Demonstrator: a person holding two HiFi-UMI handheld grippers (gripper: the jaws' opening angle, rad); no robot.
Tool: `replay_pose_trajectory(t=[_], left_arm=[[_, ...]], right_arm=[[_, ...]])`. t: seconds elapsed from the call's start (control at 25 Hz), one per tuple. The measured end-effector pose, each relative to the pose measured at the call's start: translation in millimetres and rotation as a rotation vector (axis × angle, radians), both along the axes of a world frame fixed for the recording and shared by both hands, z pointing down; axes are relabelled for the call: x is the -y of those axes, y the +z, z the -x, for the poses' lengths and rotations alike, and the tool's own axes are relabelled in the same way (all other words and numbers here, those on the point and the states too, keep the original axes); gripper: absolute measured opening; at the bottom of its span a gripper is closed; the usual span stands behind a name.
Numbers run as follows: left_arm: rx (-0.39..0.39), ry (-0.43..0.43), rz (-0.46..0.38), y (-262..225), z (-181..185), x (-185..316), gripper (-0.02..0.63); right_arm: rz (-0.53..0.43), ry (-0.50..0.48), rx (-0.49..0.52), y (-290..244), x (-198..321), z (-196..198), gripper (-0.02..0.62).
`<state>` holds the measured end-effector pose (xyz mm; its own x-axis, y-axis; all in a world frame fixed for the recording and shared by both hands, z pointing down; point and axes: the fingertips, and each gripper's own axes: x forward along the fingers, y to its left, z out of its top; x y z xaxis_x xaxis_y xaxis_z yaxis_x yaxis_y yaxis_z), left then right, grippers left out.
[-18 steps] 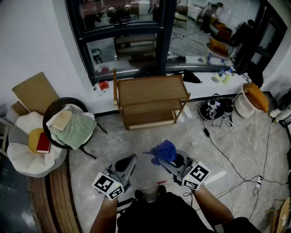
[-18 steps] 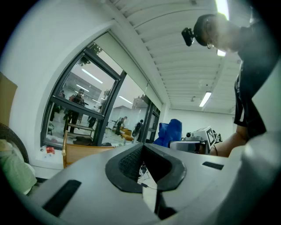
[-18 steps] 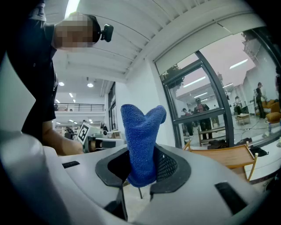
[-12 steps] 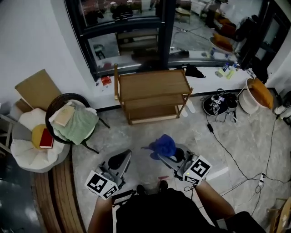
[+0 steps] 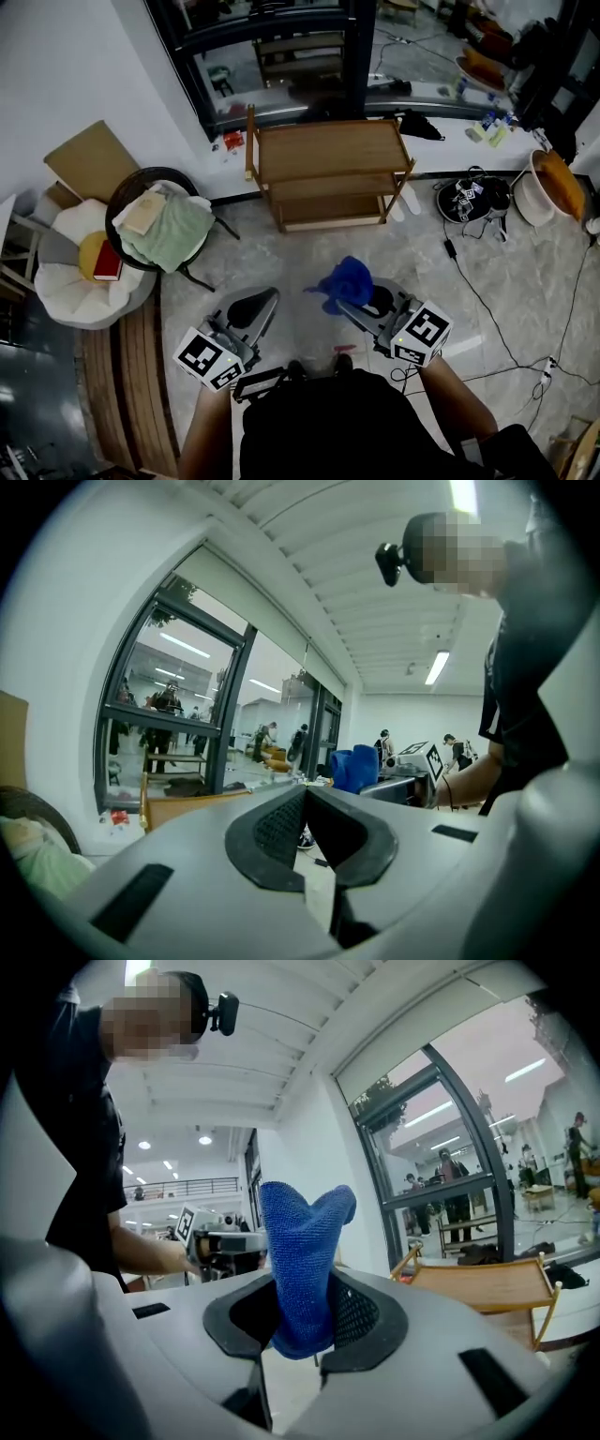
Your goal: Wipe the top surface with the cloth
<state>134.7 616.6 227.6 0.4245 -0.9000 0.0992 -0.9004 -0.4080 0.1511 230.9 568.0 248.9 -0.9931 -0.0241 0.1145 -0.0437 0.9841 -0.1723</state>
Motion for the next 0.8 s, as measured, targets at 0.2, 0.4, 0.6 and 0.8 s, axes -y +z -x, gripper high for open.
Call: replay_pose_trajectory(t=[0.2,0.4,0.6,0.8], left_arm=[[0.005,-0.016,0.024,3.9,-13.0,9.0,0.012],[-0.02,-0.015,0.021,5.2,-34.7,23.3,0.012],[-0.012,-0.013,0.072,18.6,-39.4,38.5,0.011],[-0.02,-0.024,0.085,25.8,-9.2,68.4,0.012]], right_arm=[[0.022,-0.015,0.034,-4.9,10.0,-15.6,0.123],[0.05,-0.019,0.062,-8.2,25.2,-34.1,0.123],[0.128,0.023,0.135,-10.5,48.9,-44.8,0.123],[0.153,0.019,0.089,9.0,78.3,-21.2,0.121]])
